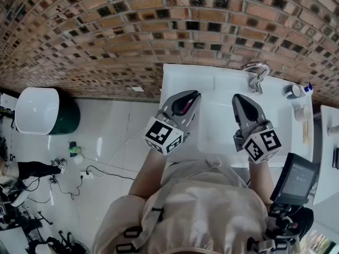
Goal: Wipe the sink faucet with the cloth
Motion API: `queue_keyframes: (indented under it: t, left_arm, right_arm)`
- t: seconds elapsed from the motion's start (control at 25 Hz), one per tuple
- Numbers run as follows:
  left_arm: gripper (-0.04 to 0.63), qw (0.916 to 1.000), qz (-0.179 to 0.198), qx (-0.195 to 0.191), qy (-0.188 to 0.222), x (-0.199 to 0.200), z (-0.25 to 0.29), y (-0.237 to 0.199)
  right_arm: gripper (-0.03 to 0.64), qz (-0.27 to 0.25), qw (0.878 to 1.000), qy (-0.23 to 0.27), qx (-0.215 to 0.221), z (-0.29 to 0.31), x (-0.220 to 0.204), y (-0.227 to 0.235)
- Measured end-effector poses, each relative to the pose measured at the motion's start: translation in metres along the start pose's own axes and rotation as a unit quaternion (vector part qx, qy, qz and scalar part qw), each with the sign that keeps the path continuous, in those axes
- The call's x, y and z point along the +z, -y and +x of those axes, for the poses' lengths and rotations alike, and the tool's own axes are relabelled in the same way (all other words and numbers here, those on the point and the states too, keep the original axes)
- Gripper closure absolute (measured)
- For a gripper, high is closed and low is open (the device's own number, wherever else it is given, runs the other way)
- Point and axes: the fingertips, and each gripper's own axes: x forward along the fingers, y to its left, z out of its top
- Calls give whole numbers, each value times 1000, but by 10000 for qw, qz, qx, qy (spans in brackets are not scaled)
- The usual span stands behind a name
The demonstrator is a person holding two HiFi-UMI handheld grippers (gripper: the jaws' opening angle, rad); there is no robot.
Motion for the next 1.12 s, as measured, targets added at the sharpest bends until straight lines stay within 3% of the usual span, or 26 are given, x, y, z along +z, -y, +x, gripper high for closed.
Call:
queue_keyframes:
  t: [0.28,0.48,0.64,0.84,1.12]
  left_arm:
    - [406,9978,-14,276,-606,-50,-13,-18]
    - [339,9890,-22,537,-1375,-104,-29,-34]
    - [282,9743,-155,744,-2119,-158,-44,-49]
    - [207,9521,-277,722,-2960,-217,-54,-56]
    - [201,9261,-298,875,-3658,-269,-51,-75]
  right_arm:
    - [626,103,9998,-153,29,9,-14,-4]
    - [626,226,9992,-321,103,16,-27,-11]
    - [626,297,9984,-459,141,20,-42,-12]
    - [626,418,9971,-623,131,22,-58,-8]
    - [626,579,9952,-786,48,28,-72,0]
